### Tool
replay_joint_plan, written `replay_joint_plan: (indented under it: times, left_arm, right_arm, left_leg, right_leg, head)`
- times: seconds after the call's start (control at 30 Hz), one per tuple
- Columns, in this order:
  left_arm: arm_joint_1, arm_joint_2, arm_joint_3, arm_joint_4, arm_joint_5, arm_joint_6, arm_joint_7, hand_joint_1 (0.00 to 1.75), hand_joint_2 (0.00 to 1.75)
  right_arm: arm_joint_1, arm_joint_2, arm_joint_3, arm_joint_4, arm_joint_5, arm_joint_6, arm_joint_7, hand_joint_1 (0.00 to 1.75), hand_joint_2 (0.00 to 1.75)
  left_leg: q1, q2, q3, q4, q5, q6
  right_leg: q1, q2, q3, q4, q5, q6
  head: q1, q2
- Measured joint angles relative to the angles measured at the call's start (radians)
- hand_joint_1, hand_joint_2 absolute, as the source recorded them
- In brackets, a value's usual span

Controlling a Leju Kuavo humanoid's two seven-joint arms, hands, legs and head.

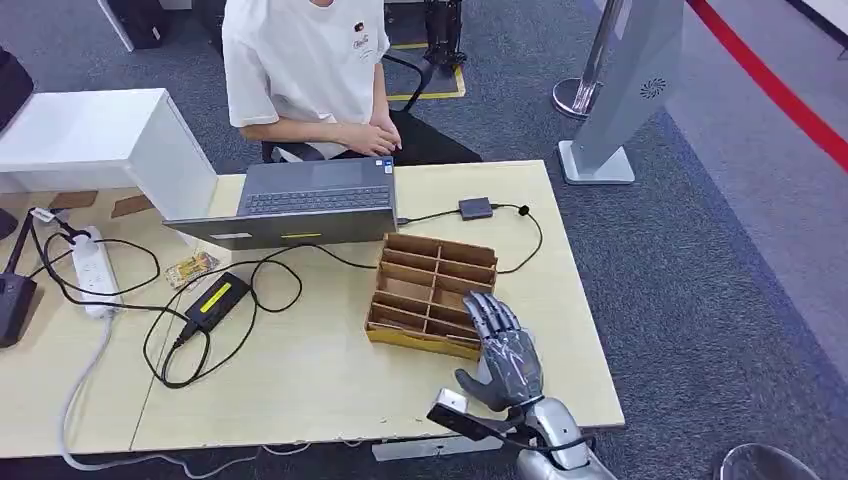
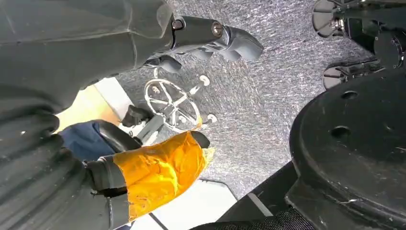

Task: Pass the card to the sensor for recognition and then transmit it.

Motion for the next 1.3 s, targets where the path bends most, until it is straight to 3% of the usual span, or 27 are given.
replay_joint_plan:
  times: [0.23,1.3]
  left_arm:
    - [-0.006,-0.002,0.0,0.0,-0.005,0.017,-0.032,0.0,1.75]
    - [-0.021,0.001,0.0,0.0,-0.005,0.017,-0.031,0.0,1.75]
  right_arm:
    - [-0.01,0.008,0.0,0.0,0.001,-0.003,-0.02,0.0,1.75]
    - [-0.032,0.035,0.001,0.037,-0.008,0.001,-0.015,0.0,1.75]
  left_leg:
    - [0.0,0.0,0.0,0.0,0.0,0.0]
    - [0.0,0.0,0.0,0.0,0.0,0.0]
  right_leg:
    - [0.0,0.0,0.0,0.0,0.0,0.0]
    - [0.0,0.0,0.0,0.0,0.0,0.0]
  head:
    - [0.0,0.0]
    - [0.0,0.0]
